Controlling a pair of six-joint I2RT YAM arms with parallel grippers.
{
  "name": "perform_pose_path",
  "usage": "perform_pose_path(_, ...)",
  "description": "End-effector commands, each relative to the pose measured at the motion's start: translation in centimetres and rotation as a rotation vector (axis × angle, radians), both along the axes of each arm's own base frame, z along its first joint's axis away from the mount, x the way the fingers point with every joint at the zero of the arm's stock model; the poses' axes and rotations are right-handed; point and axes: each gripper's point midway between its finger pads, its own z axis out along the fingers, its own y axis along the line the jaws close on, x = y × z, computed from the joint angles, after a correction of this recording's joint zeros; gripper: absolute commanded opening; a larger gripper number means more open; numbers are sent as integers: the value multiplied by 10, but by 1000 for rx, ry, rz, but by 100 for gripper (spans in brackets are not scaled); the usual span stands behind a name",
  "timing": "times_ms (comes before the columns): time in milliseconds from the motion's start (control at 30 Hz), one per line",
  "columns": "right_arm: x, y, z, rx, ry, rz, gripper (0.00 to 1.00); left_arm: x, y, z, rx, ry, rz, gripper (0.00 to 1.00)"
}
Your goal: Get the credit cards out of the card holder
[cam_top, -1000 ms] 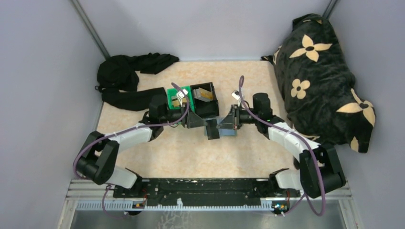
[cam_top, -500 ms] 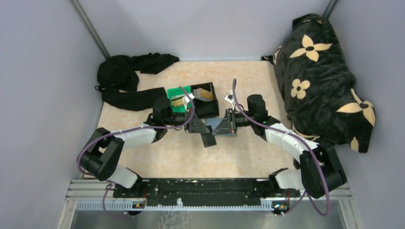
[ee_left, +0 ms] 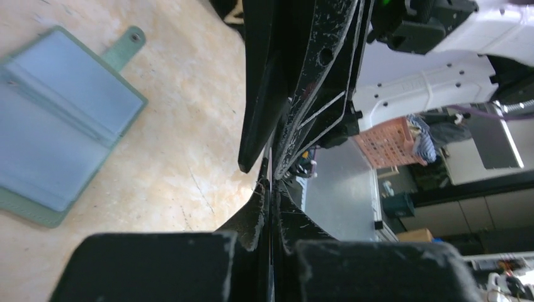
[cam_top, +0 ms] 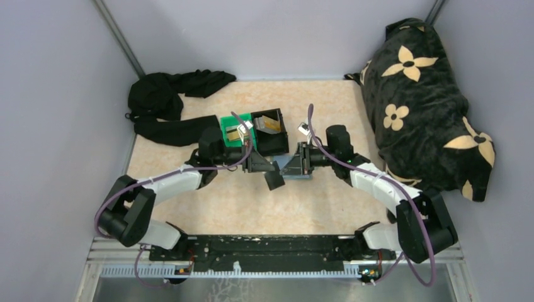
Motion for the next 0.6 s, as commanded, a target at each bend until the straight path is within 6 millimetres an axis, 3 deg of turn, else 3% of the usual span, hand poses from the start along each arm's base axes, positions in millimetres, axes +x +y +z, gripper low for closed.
perform_pose_path(0,31,-13,7,-69,-104,-189,27,32,15,25,-2,-69,190,0)
perform_pose_path(100,54,-37,-6,-169,-119,-370,27,60,35,25,53,-52,398,0)
perform_pose_path(200,63,-52,-15,-194,-132,-457,26,96,65,20,115,-34,673,0)
perform_pose_path(467,61,-52,-37,-213,-105,-431,25,149,137,27,156,-83,1168,0)
perform_pose_path(567,58,-52,-45,-214,-95,-421,25,163,152,30,182,-126,1262,0)
